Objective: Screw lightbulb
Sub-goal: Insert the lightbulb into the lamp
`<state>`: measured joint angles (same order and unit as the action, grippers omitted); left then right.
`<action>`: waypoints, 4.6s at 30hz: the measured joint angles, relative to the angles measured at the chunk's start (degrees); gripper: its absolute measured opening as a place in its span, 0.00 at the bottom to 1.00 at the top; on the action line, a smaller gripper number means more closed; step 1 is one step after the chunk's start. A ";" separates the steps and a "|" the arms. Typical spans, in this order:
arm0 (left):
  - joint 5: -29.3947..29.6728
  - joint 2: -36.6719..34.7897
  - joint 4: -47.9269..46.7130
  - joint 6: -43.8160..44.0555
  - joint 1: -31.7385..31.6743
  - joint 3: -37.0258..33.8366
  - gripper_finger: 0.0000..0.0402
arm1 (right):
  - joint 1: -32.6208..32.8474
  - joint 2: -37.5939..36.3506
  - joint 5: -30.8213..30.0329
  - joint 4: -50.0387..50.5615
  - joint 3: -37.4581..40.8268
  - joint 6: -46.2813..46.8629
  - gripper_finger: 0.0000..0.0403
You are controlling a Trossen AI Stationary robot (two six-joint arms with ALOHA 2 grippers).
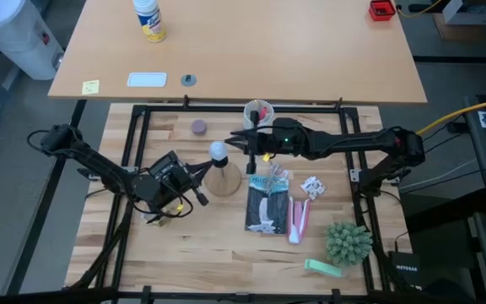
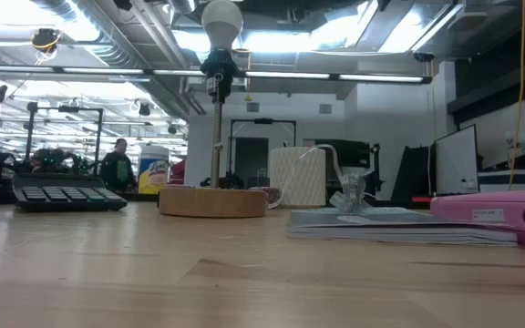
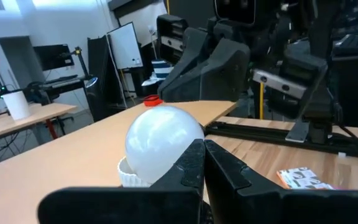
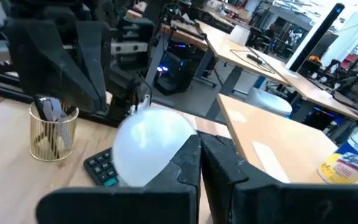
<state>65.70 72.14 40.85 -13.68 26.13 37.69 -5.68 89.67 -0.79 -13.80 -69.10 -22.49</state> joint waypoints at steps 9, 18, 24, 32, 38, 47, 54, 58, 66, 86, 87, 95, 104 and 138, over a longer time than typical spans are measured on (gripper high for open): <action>-0.14 0.00 -3.60 4.42 -2.29 0.00 0.00 | 0.01 0.99 1.48 0.33 -0.02 1.47 0.04; -0.03 0.00 -4.32 4.40 -2.23 0.02 0.00 | 0.01 1.79 2.48 0.35 -0.04 3.04 0.04; 0.34 0.00 -4.85 4.28 -2.18 0.01 0.00 | -0.01 1.77 5.41 0.83 -0.04 5.08 0.04; 4.34 0.00 -5.36 4.30 -1.89 0.02 0.00 | 0.03 1.66 6.38 2.10 -0.11 7.40 0.04; 6.00 0.00 -5.67 4.30 -1.79 0.00 0.00 | 1.29 1.62 6.46 2.78 -0.11 7.53 0.04; 6.73 0.02 -5.58 4.23 -2.09 0.00 0.00 | 3.09 2.06 9.09 5.02 0.07 7.72 0.04; 7.02 0.02 -5.35 3.53 -2.16 0.00 0.00 | 4.75 1.86 8.29 4.43 0.02 7.17 0.04; 9.06 0.02 -5.01 3.16 -0.60 0.00 0.00 | 5.13 0.84 7.94 4.31 0.02 5.69 0.04; 9.00 0.02 -1.42 1.09 2.31 0.00 0.00 | 4.64 -3.28 0.55 2.46 0.00 0.19 0.04; -0.56 0.02 -1.17 3.40 -0.58 0.02 0.00 | -6.84 -0.29 12.43 -0.28 -0.02 5.74 0.04; -0.74 0.02 -1.17 3.39 -0.82 0.02 0.00 | -6.85 0.22 12.80 -0.27 -0.02 5.74 0.04; -1.03 0.02 -1.17 3.40 -1.34 0.01 0.00 | -6.83 3.94 13.95 -1.64 -0.02 5.74 0.04; 0.15 0.02 -1.19 3.33 -1.59 0.00 0.00 | -6.72 4.09 17.16 -2.62 -0.02 7.49 0.04; 10.54 -0.02 -1.17 -0.09 -1.77 0.01 0.00 | -5.06 4.09 20.78 4.22 -0.02 8.93 0.04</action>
<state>76.24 72.12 39.68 -13.77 24.36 37.70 -10.74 93.76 19.99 -9.58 -69.12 -13.56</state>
